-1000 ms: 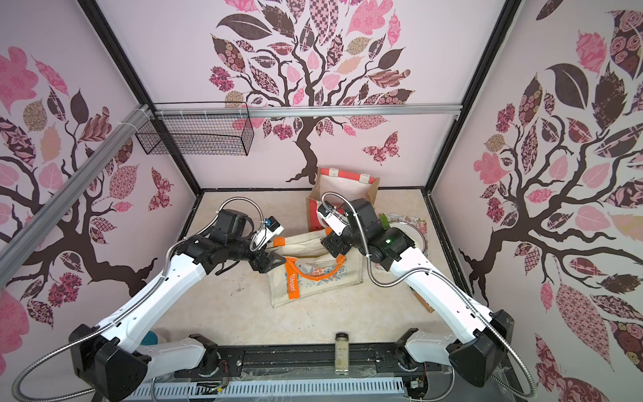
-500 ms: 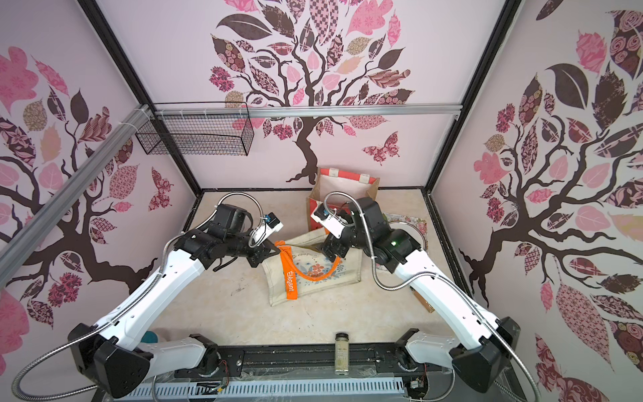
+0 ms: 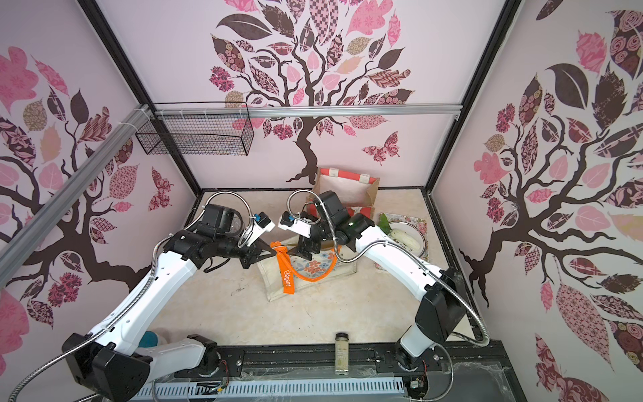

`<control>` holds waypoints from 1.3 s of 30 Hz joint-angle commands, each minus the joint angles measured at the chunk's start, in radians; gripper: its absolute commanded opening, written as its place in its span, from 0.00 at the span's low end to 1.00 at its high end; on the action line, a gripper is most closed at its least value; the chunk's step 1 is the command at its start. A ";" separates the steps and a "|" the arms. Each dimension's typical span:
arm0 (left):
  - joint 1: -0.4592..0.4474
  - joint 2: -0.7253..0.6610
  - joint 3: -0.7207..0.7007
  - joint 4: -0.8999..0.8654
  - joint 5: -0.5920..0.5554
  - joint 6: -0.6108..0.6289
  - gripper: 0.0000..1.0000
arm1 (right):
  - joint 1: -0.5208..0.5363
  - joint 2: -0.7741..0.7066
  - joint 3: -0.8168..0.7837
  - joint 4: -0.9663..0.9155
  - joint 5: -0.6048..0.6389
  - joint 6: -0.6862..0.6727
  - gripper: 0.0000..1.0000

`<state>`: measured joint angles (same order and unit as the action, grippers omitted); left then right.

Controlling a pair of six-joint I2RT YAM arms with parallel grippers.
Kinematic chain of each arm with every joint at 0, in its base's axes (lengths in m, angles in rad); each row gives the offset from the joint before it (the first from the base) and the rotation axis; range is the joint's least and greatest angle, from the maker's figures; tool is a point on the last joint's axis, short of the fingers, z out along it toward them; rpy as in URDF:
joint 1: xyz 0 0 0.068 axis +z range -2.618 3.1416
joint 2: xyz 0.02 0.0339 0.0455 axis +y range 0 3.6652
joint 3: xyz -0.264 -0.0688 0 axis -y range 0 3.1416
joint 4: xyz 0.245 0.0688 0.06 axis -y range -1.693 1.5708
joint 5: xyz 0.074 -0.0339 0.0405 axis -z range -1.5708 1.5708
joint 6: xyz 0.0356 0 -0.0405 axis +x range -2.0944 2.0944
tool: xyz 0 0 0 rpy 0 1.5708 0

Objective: Put away the canvas bag
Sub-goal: Press the canvas bag at the center of the board.

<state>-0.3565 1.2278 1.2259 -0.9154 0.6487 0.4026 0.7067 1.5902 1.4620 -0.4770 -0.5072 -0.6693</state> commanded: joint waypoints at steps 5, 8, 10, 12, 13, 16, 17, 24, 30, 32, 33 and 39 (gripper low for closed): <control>0.016 0.009 0.007 -0.008 0.112 0.055 0.00 | 0.005 0.020 0.044 -0.072 0.060 -0.103 0.87; 0.016 0.013 0.005 -0.018 0.101 0.055 0.00 | 0.002 0.037 0.073 -0.172 0.163 -0.132 0.66; 0.016 0.015 0.007 -0.030 0.094 0.058 0.00 | -0.015 0.035 0.081 -0.209 0.195 -0.110 0.63; 0.016 0.014 0.011 -0.032 0.076 0.050 0.00 | -0.021 0.015 0.049 -0.191 0.231 -0.116 0.57; 0.016 0.013 0.012 -0.033 0.070 0.052 0.00 | -0.025 0.002 0.029 -0.177 0.247 -0.122 0.50; 0.016 0.009 0.005 -0.030 0.046 0.044 0.00 | -0.035 -0.018 0.012 -0.177 0.272 -0.121 0.19; 0.013 0.013 0.004 -0.031 0.038 0.044 0.00 | -0.037 -0.022 0.011 -0.178 0.273 -0.117 0.14; 0.005 0.013 0.014 -0.042 -0.010 0.038 0.00 | -0.045 -0.024 -0.012 -0.186 0.315 -0.119 0.58; 0.005 0.007 0.011 -0.045 -0.036 0.038 0.00 | -0.089 -0.045 -0.020 -0.193 0.328 -0.130 0.53; 0.005 0.008 0.014 -0.047 -0.041 0.036 0.00 | -0.090 -0.044 -0.015 -0.195 0.342 -0.129 0.43; 0.005 0.008 0.016 -0.048 -0.045 0.035 0.00 | -0.090 -0.044 -0.014 -0.194 0.343 -0.124 0.34; 0.005 0.012 0.018 -0.045 -0.118 0.019 0.00 | -0.089 -0.074 -0.039 -0.173 0.377 -0.086 0.38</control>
<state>-0.3553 1.2575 1.2266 -0.9348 0.5739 0.4229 0.6392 1.5764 1.4441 -0.6445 -0.2192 -0.7807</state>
